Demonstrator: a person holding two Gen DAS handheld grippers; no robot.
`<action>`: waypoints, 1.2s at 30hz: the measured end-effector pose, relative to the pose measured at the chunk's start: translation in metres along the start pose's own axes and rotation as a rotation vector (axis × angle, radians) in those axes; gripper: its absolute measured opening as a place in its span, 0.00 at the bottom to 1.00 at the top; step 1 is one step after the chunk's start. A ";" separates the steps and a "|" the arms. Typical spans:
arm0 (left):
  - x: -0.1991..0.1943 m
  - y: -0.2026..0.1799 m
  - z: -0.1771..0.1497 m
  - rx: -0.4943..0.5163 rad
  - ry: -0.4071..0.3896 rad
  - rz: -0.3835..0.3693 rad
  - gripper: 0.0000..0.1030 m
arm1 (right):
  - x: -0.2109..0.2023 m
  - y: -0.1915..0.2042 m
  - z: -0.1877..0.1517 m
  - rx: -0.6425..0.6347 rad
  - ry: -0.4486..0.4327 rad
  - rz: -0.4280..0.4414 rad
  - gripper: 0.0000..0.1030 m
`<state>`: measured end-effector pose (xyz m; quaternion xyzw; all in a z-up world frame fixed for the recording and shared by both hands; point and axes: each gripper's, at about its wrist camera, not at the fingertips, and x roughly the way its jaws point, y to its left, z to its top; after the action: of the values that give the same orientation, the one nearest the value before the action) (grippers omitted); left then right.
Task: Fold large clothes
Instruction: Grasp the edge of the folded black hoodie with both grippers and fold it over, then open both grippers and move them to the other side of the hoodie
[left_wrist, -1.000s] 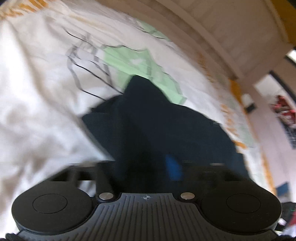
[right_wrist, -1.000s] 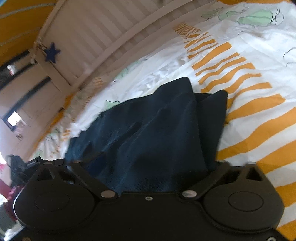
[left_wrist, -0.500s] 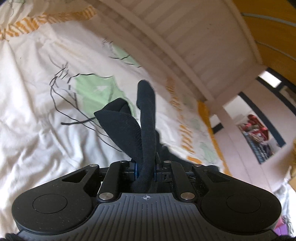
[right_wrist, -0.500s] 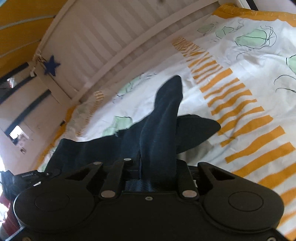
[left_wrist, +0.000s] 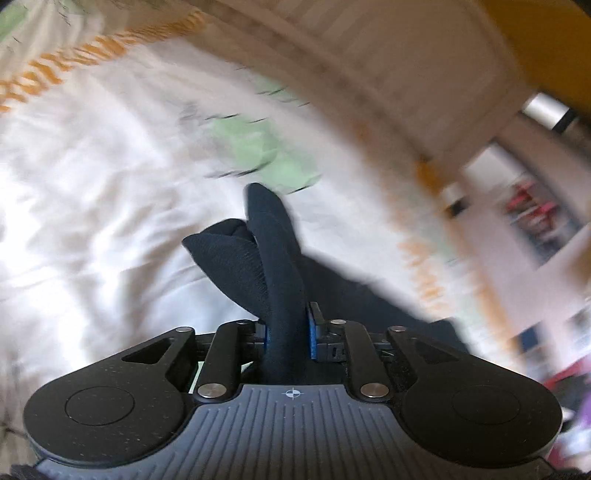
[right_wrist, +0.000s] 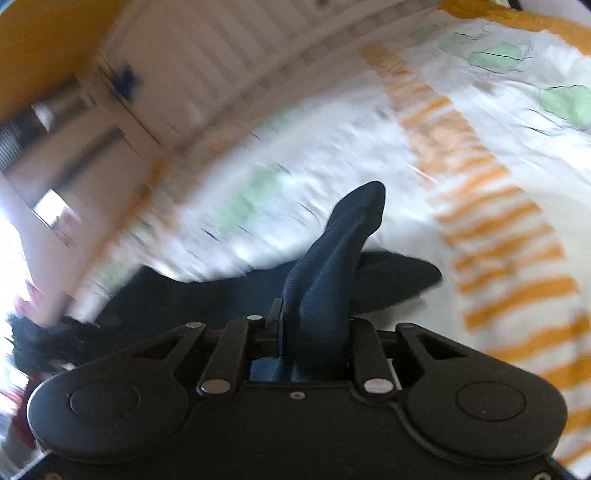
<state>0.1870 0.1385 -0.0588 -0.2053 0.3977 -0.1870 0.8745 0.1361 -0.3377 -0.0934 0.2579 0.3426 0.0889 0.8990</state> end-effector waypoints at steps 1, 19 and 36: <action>0.009 0.008 -0.009 -0.001 0.009 0.061 0.19 | 0.009 -0.002 -0.007 -0.021 0.026 -0.067 0.33; -0.025 -0.026 -0.022 0.157 -0.259 0.266 0.71 | 0.033 -0.022 -0.042 -0.101 -0.046 -0.260 1.00; 0.035 -0.140 -0.070 0.379 -0.161 0.169 0.84 | 0.030 -0.024 -0.049 -0.102 -0.076 -0.243 0.99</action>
<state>0.1316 -0.0117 -0.0508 -0.0172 0.3002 -0.1676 0.9389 0.1264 -0.3284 -0.1542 0.1716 0.3321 -0.0132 0.9274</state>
